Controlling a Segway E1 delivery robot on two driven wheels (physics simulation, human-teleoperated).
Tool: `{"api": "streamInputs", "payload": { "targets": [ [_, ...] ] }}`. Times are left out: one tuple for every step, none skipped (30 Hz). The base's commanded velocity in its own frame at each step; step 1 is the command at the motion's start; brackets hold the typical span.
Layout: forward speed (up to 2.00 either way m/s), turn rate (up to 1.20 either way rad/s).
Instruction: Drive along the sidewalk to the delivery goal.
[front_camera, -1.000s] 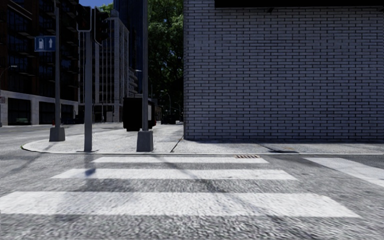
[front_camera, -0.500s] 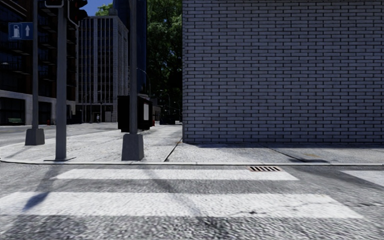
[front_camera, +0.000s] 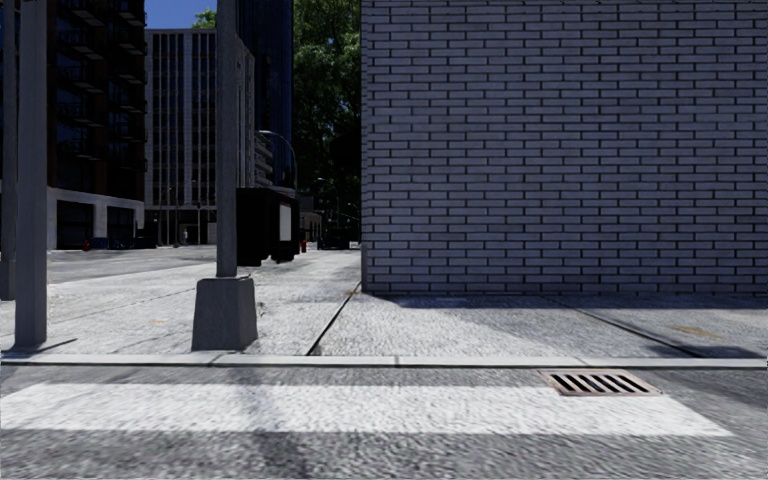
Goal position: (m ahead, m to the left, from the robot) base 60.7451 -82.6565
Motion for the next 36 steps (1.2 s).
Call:
{"api": "streamInputs", "payload": {
  "targets": [
    [1.95, 0.0],
    [1.95, 0.0],
    [1.95, 0.0],
    [1.95, 0.0],
    [1.95, 0.0],
    [1.95, 0.0],
    [1.95, 0.0],
    [1.95, 0.0],
    [1.95, 0.0],
    [1.95, 0.0],
    [1.95, 0.0],
    [1.95, 0.0],
    [1.95, 0.0],
    [1.95, 0.0],
    [1.95, 0.0],
    [1.95, 0.0],
    [1.95, 0.0],
    [1.95, 0.0],
    [1.95, 0.0],
    [1.95, 0.0],
    [1.95, 0.0],
    [1.95, 0.0],
    [1.95, 0.0],
    [1.95, 0.0],
    [1.95, 0.0],
    [1.95, 0.0],
    [1.95, 0.0],
    [1.95, 0.03],
    [1.95, 0.12],
    [1.95, 0.12],
    [1.94, 0.2],
    [1.94, 0.27],
    [1.94, 0.34],
    [1.94, 0.38],
    [1.94, 0.42],
    [1.94, 0.42]
  ]
}}
